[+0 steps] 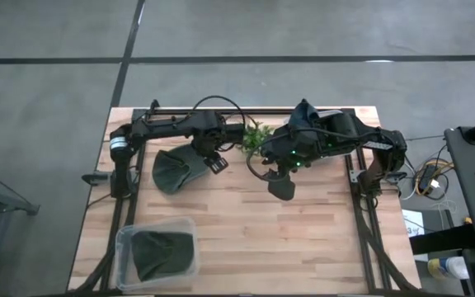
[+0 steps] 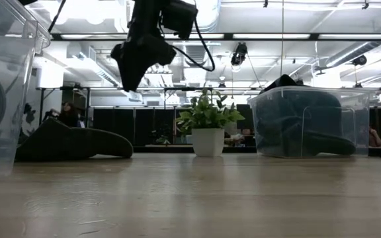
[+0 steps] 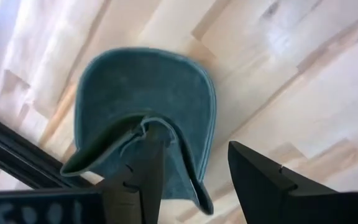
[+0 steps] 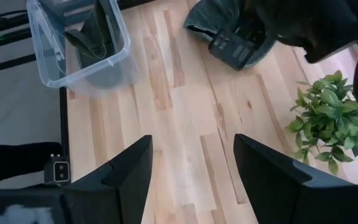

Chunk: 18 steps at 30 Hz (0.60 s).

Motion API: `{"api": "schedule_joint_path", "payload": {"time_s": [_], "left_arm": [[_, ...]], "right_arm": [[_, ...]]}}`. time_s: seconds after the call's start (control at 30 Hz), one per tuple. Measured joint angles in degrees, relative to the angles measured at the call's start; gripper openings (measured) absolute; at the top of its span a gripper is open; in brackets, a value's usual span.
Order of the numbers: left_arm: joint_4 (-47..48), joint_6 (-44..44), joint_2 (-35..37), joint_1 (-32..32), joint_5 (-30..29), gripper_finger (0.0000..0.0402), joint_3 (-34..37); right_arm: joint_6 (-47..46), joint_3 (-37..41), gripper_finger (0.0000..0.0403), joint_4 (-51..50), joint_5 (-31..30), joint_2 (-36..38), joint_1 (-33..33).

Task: Pick & Place hat
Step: Put the black cap into the bottom transparent bin

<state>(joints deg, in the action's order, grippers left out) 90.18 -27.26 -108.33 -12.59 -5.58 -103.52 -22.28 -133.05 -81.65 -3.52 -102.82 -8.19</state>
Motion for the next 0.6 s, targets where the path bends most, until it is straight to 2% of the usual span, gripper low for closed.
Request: {"api": "schedule_joint_path", "payload": {"time_s": [0.17,0.33,0.6], "left_arm": [[-2.9,-3.05,0.39,3.37,-2.09,0.017,1.6],[-1.63,-8.38,0.39,7.86,-13.46,0.017,4.7],[-5.75,-8.38,0.39,9.93,-11.61,0.017,12.44]], "right_arm": [[0.0,0.0,0.0219,0.02,-1.21,-0.01,0.01],[0.21,0.0,0.0219,0.07,-1.22,-0.01,-0.01],[1.13,0.0,0.0219,0.09,-1.19,-0.01,0.41]]}}
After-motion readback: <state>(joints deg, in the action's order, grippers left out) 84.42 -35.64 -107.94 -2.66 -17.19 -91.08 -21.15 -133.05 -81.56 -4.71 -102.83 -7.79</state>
